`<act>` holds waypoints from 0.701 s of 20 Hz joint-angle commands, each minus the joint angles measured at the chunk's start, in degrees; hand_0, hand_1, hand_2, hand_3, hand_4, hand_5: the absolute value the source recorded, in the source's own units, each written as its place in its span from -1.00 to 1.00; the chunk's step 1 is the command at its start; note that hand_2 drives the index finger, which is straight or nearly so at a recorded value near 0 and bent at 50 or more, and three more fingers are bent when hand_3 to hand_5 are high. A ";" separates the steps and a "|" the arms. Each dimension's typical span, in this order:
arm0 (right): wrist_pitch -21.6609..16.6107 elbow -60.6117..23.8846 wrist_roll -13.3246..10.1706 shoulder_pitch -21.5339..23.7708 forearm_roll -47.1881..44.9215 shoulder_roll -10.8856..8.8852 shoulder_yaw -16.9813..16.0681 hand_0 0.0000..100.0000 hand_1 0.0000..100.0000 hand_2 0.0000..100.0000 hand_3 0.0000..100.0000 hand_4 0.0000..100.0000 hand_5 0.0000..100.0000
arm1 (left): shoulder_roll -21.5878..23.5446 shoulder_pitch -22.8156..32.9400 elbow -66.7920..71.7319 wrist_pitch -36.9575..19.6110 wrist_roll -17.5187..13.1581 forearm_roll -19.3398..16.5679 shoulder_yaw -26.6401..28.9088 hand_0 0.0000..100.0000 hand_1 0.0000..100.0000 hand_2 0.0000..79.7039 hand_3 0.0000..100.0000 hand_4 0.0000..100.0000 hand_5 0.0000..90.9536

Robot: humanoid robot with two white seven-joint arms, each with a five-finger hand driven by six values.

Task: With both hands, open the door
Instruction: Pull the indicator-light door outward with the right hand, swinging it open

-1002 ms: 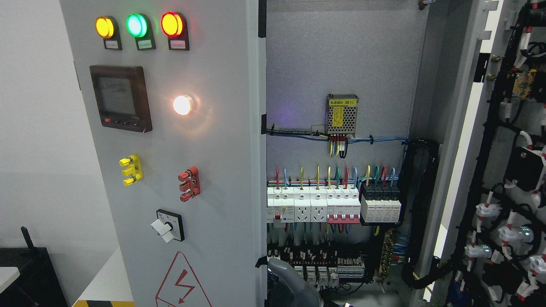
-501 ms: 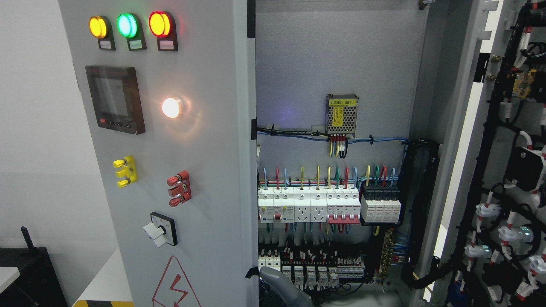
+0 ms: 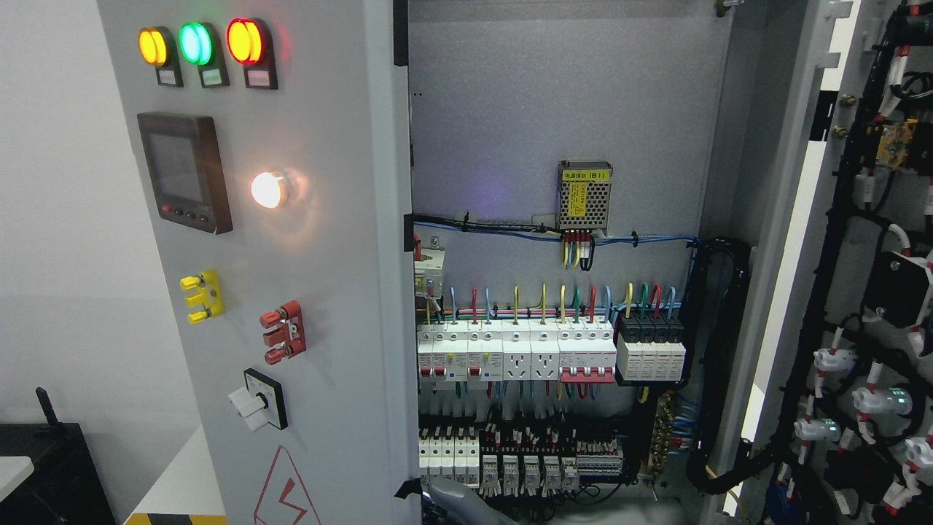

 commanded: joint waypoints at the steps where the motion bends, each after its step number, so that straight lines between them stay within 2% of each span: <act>1: 0.03 -3.40 0.05 1.07 -0.05 0.19 2.69 -0.24 -1.00 -1.00 -1.00 -1.00 -1.00 | 0.00 1.67 -0.09 0.00 0.04 0.00 0.03 -1.00 -1.00 -1.00 -1.00 -1.00 -1.00; 14: 0.03 -5.16 0.05 1.86 -0.05 0.28 4.80 -0.24 -1.00 -1.00 -1.00 -1.00 -1.00 | 0.00 1.76 0.00 0.00 0.04 0.00 0.03 -1.00 -1.00 -1.00 -1.00 -1.00 -1.00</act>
